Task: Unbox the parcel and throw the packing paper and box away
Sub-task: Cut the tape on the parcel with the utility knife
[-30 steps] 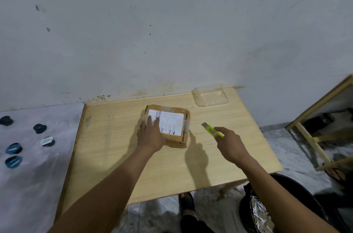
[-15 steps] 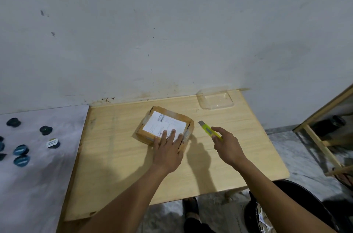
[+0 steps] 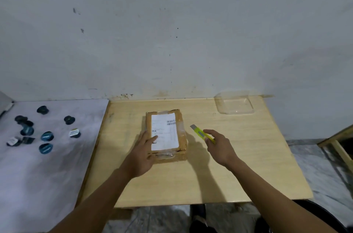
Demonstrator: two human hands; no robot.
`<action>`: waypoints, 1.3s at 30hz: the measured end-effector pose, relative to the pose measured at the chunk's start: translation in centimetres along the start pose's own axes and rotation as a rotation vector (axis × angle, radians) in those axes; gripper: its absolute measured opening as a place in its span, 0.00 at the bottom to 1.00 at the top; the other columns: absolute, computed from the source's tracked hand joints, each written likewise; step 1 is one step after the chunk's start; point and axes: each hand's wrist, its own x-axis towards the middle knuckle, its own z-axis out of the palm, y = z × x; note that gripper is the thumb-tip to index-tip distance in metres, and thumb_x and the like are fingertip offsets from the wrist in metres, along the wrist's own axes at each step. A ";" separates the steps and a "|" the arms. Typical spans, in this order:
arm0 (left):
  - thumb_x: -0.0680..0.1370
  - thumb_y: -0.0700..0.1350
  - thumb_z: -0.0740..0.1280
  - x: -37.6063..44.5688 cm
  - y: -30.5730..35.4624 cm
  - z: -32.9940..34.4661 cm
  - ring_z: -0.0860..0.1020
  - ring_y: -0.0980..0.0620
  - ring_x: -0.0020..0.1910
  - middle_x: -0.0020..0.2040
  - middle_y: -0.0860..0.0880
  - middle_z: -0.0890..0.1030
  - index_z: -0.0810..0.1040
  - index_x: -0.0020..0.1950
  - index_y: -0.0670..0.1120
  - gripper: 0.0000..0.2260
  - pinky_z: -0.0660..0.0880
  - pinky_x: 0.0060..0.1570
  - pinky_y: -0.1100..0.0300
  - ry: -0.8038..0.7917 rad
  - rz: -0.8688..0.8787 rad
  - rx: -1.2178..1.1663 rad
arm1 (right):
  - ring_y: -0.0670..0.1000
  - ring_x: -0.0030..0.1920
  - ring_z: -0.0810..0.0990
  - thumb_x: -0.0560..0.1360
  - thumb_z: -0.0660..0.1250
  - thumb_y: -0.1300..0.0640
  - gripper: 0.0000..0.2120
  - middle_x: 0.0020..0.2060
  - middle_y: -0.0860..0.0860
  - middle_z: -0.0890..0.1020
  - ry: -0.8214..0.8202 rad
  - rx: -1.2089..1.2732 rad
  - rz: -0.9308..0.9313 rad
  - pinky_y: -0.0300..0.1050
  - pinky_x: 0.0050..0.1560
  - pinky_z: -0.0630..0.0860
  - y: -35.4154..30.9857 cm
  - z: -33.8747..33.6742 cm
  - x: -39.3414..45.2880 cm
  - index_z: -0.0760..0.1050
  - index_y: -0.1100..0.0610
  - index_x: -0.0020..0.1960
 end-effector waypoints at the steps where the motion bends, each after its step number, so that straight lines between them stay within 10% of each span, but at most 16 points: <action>1: 0.73 0.61 0.61 0.4 0.5 0.1 0.42 0.53 0.79 0.79 0.45 0.52 0.62 0.77 0.45 0.36 0.55 0.76 0.45 -0.023 -0.068 -0.009 | 0.59 0.45 0.81 0.80 0.59 0.57 0.16 0.40 0.53 0.79 -0.004 0.007 0.010 0.50 0.47 0.77 -0.2 0.3 0.6 0.74 0.50 0.66; 6: 0.60 0.81 0.55 2.4 2.1 1.1 0.32 0.51 0.77 0.80 0.51 0.38 0.46 0.80 0.52 0.56 0.52 0.75 0.51 -0.152 -0.244 0.108 | 0.55 0.40 0.80 0.80 0.59 0.56 0.15 0.41 0.52 0.80 -0.017 0.067 0.049 0.46 0.42 0.75 -1.2 1.2 3.4 0.74 0.49 0.66; 21: 0.67 0.66 0.71 3.1 3.8 0.7 0.34 0.51 0.77 0.80 0.50 0.39 0.49 0.80 0.48 0.51 0.59 0.74 0.49 -0.161 -0.338 0.143 | 0.48 0.24 0.64 0.80 0.62 0.54 0.10 0.29 0.54 0.71 -0.114 0.455 0.171 0.37 0.22 0.63 0.5 2.2 4.1 0.78 0.49 0.60; 39: 0.65 0.68 0.70 2.9 3.9 1.0 0.34 0.49 0.76 0.80 0.45 0.44 0.53 0.79 0.43 0.52 0.55 0.75 0.47 -0.115 -0.283 0.129 | 0.49 0.27 0.69 0.80 0.63 0.54 0.10 0.26 0.47 0.72 -0.068 0.322 0.074 0.45 0.30 0.69 2.7 2.8 -1.1 0.79 0.48 0.59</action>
